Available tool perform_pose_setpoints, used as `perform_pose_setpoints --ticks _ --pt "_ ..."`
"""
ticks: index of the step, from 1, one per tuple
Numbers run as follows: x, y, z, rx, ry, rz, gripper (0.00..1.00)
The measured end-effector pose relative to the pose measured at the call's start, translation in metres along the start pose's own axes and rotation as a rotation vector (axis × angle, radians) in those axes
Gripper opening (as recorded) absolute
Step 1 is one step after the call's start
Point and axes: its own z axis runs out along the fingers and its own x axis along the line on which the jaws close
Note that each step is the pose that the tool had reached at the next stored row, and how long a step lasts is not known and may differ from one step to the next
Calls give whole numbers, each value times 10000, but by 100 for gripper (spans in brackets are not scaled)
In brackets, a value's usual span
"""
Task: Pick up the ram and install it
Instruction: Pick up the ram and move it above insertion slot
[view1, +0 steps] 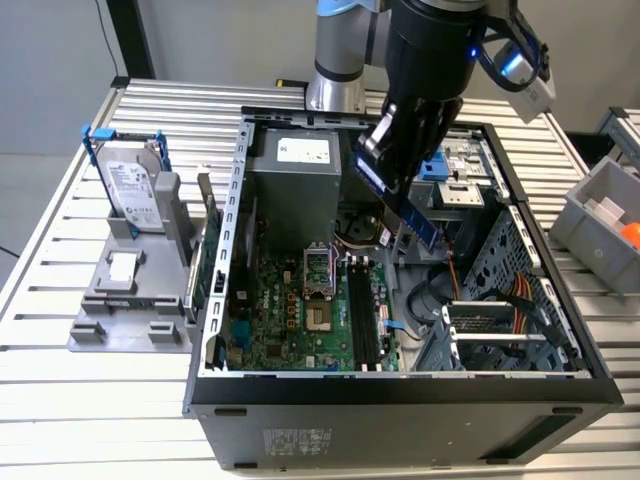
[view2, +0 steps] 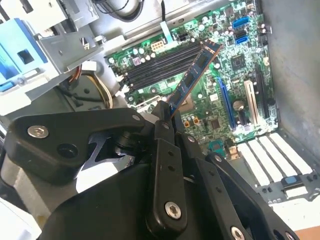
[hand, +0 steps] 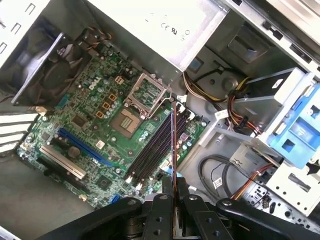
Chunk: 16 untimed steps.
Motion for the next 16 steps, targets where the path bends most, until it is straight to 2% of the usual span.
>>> perform_pose_setpoints --ticks 16 --pt "0 0 1 71 -3 1733 0"
